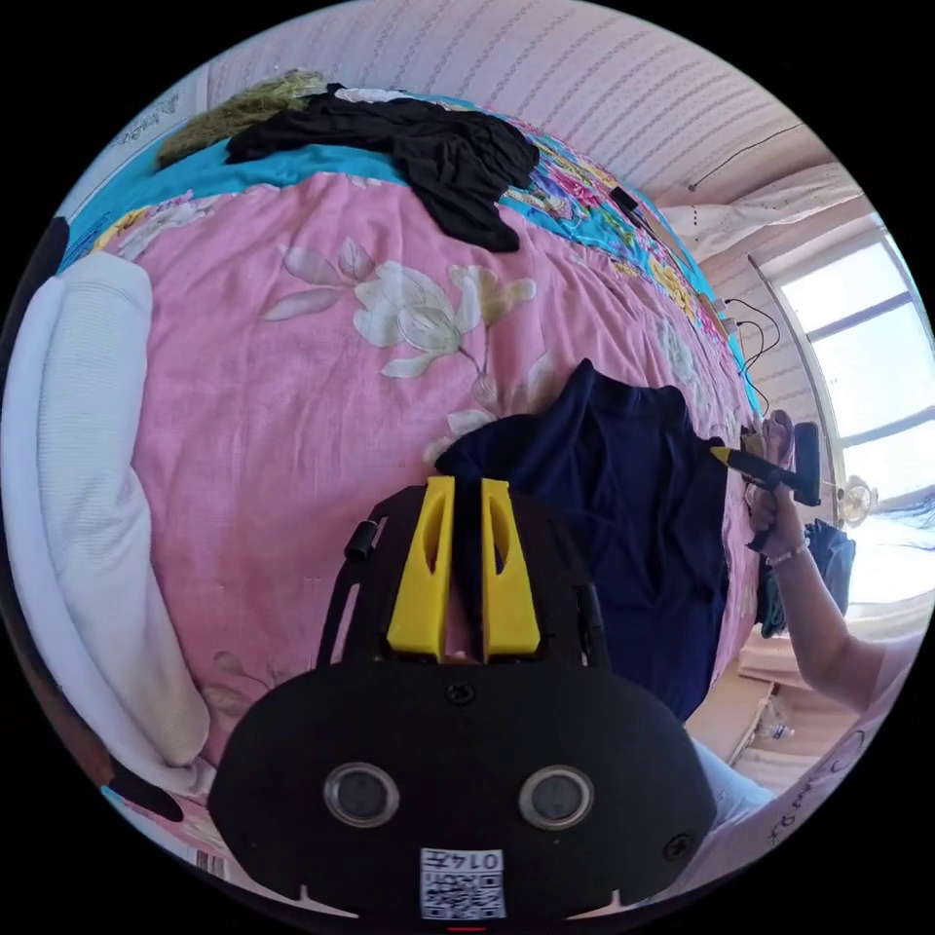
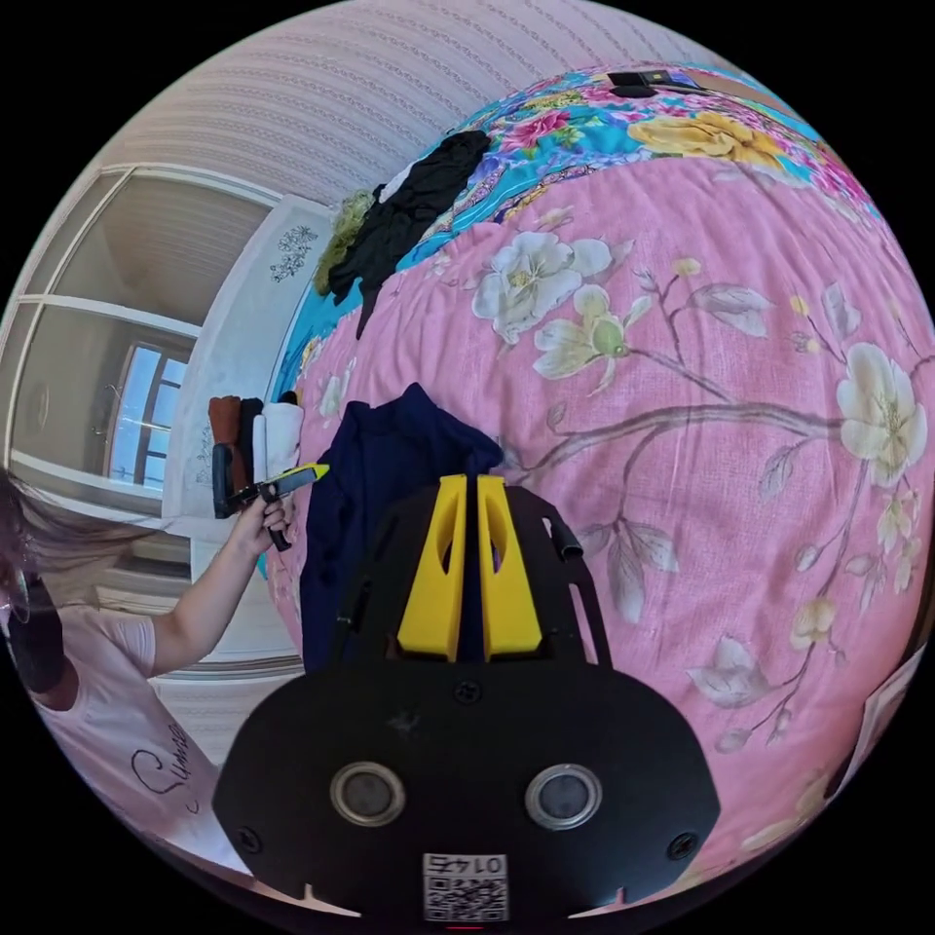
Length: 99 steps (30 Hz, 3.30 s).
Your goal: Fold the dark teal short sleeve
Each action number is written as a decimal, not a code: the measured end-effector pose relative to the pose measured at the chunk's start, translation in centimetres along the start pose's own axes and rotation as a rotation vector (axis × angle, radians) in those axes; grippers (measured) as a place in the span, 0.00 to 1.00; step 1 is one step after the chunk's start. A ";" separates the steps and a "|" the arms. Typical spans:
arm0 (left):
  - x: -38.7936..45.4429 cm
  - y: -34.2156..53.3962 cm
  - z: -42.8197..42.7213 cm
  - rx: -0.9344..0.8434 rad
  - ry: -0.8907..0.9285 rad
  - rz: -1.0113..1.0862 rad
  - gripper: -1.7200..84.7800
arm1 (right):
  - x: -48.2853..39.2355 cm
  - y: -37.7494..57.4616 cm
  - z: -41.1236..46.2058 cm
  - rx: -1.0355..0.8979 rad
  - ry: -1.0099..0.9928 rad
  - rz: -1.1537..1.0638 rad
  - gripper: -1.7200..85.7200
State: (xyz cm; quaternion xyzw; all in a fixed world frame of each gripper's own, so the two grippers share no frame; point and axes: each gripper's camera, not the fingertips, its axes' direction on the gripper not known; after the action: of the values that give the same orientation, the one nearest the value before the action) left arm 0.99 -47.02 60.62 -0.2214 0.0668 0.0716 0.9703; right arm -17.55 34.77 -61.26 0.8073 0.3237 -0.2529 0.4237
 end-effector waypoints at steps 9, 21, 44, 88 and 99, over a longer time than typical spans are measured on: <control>2.3 0.5 -9.7 0.231 0.006 0.104 0.01 | -2.3 0.1 -7.4 0.077 -0.017 -0.083 0.03; 2.7 9.0 -10.6 0.216 0.023 0.182 0.01 | -1.9 7.6 -8.2 0.091 -0.035 -0.092 0.03; 3.3 44.1 -10.5 0.155 0.020 0.114 0.01 | -9.6 42.5 -2.5 0.010 0.110 -0.028 0.03; 21.5 57.3 -1.0 0.055 0.046 0.387 0.01 | -42.2 42.3 7.4 -0.372 0.363 -0.385 0.02; 29.5 56.2 9.1 -0.039 -0.117 0.604 0.01 | -52.0 30.2 14.6 -0.280 0.637 -0.545 0.02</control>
State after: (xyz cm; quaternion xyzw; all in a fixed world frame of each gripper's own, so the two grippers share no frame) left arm 21.30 10.33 40.41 -0.2056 0.0723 0.3704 0.9029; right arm -31.68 -6.69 -17.51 0.6650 0.6703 -0.0478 0.3259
